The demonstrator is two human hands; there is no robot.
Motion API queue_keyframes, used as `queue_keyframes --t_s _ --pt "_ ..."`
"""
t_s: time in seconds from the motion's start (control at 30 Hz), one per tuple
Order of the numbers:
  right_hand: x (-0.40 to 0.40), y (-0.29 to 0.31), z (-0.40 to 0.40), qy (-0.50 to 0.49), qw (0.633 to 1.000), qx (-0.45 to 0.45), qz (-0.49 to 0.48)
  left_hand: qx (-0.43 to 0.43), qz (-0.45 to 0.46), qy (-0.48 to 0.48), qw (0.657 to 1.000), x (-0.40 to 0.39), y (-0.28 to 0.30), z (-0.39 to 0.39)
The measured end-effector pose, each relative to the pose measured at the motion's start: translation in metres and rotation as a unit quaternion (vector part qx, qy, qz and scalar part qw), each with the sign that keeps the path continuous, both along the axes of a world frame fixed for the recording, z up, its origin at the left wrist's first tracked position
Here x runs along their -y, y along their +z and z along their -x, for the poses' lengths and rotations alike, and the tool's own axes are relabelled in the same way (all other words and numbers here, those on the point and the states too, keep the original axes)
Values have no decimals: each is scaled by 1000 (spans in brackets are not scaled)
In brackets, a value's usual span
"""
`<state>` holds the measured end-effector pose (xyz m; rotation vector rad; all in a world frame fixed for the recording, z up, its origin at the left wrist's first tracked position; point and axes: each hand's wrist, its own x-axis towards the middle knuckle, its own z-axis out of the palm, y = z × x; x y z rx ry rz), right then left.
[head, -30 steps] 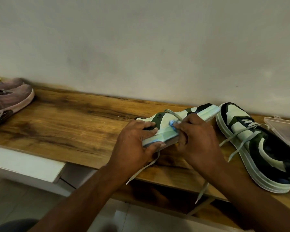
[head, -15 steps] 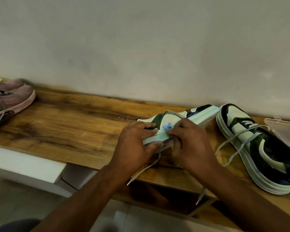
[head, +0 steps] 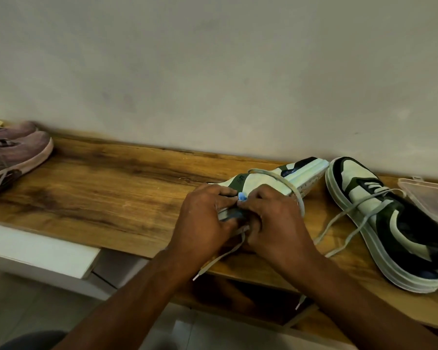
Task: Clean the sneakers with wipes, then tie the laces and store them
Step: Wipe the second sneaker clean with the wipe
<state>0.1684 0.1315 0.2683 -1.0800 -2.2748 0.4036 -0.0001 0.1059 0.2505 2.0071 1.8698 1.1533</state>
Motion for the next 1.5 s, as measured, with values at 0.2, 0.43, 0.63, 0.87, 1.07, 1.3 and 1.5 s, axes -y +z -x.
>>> queue_keyframes --t_s 0.2,0.43,0.63,0.87,1.07,1.3,1.5 --pt "-42 8 -39 -80 993 70 -42 -6 11 3 1000 1 5 -1" --pt "0 4 -1 21 1000 12 12 23 -4 6 1000 1 3 -2" --pt "-47 3 -42 -96 990 94 -43 37 9 6 999 0 7 -3" --pt "-6 3 -6 28 999 14 24 18 3 22 1000 0 6 -5" --pt "-46 3 -36 -98 993 55 -39 30 1 13 999 0 7 -3" --pt "-14 3 2 6 1000 18 4 26 0 31 999 4 4 4" --pt "-41 2 -20 -98 993 7 -58 36 -6 32 999 4 4 0"
